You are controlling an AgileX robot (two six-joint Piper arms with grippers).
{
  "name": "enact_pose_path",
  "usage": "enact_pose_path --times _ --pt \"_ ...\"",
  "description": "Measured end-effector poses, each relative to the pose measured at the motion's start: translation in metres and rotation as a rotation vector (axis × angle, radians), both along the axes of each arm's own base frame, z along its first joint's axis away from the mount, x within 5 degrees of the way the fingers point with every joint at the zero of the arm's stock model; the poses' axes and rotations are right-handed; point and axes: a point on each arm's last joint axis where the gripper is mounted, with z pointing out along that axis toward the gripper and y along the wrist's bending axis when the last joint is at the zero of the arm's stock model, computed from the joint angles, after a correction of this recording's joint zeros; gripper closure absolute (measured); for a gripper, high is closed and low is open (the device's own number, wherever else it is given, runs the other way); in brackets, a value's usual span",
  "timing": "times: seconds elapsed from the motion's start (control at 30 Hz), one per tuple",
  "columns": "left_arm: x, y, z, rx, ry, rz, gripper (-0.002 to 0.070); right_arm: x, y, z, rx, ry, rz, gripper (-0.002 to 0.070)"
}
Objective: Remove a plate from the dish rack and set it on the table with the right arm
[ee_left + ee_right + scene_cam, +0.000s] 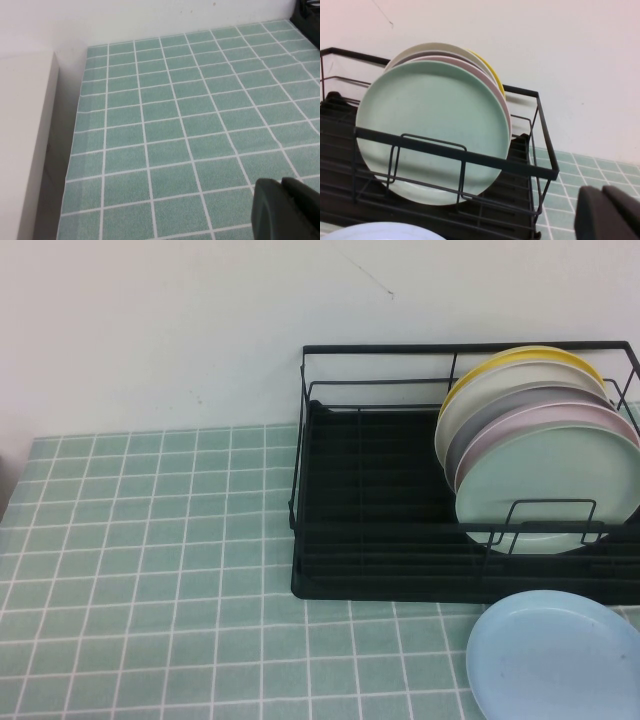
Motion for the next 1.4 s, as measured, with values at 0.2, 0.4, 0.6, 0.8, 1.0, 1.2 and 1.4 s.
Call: enact_pose_path --times 0.2,0.4,0.6,0.8,1.0,1.2,1.4 --pt "0.000 0.000 0.000 0.000 0.000 0.000 0.0678 0.000 0.000 0.000 -0.018 0.004 -0.003 0.0678" --pt "0.000 0.000 0.000 0.000 0.000 0.000 0.0678 -0.001 -0.003 -0.008 -0.031 0.090 -0.029 0.0678" --pt "0.000 0.000 0.000 0.000 0.000 0.000 0.0678 -0.004 -0.004 -0.024 -0.025 0.278 -0.043 0.0678" --pt "0.000 0.000 0.000 0.000 0.000 0.000 0.0678 -0.005 -0.005 -0.025 0.003 0.296 -0.054 0.0678" --pt "0.000 0.000 0.000 0.000 0.000 0.000 0.0678 -0.005 -0.005 -0.025 0.004 0.297 -0.055 0.0678" --pt "0.000 0.000 0.000 0.000 0.000 0.000 0.0678 -0.005 -0.005 -0.025 0.004 0.297 -0.055 0.0678" --pt "0.000 0.000 0.000 0.000 0.000 0.000 0.0678 -0.005 -0.005 -0.025 0.004 0.298 -0.055 0.0678"
